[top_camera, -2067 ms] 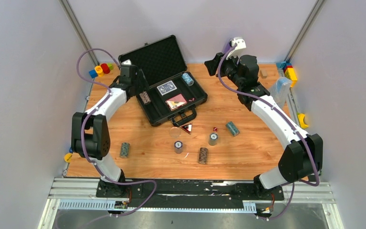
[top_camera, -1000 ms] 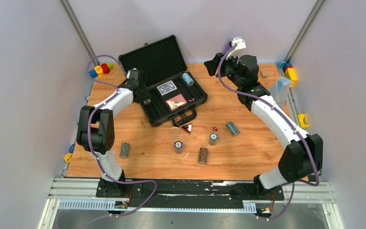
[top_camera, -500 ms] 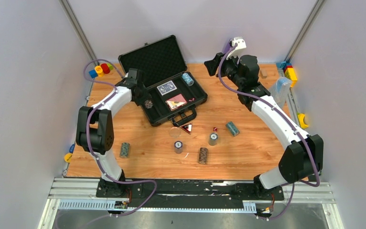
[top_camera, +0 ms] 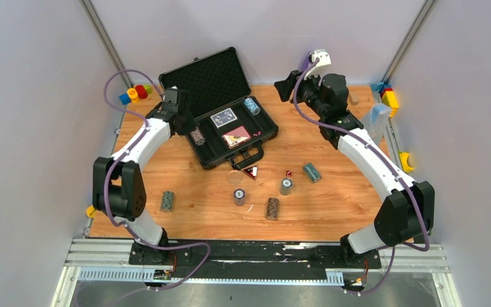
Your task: Pack up texas hold em set
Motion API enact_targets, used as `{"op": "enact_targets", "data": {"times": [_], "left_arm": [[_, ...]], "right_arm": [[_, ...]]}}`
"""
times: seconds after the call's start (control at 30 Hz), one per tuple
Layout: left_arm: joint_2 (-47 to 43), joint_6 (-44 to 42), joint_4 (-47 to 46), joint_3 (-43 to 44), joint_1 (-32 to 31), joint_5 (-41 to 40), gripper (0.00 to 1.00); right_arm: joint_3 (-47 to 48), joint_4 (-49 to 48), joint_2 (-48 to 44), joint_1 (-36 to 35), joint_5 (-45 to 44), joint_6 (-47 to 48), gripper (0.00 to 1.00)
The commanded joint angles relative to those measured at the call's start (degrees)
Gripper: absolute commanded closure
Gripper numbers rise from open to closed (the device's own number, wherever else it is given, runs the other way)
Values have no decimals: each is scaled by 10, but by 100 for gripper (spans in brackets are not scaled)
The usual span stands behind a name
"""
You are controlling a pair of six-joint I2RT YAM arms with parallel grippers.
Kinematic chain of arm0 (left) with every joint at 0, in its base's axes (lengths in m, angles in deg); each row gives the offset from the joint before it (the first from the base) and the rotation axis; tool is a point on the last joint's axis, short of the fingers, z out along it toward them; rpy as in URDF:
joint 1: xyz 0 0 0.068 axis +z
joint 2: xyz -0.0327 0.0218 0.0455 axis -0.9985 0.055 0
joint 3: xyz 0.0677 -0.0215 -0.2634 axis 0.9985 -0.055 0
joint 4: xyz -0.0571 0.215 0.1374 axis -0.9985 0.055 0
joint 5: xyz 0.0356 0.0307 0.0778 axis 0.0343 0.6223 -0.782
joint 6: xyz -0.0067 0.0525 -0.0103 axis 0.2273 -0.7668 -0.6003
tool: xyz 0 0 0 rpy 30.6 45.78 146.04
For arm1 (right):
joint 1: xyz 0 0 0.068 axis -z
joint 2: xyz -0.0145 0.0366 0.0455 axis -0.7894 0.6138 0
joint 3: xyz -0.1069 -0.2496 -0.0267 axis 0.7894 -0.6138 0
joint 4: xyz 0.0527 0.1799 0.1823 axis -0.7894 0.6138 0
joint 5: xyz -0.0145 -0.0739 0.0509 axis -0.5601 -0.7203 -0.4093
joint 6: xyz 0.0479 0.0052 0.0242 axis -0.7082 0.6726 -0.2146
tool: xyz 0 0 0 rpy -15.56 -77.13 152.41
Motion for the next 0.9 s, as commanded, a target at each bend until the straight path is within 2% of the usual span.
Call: {"op": "enact_targets", "data": {"times": [0.0, 0.23, 0.43, 0.57, 0.73, 0.87], "left_arm": [[-58, -15, 19, -36, -13, 25, 99], [-65, -1, -18, -95, -42, 62, 100], [-22, 3, -38, -87, -46, 73, 100], [3, -6, -33, -64, -46, 45, 100], [40, -16, -7, -25, -46, -27, 100], [55, -26, -27, -14, -43, -79, 100]], "right_arm": [[1, -10, -21, -1, 2, 1, 45], [6, -12, -12, -1, 11, -7, 45], [6, -12, -10, -1, 9, -6, 45], [6, -12, -9, 0, 3, -2, 45], [6, -12, -7, -1, -2, 1, 45], [5, -11, -7, -1, -2, 1, 45]]}}
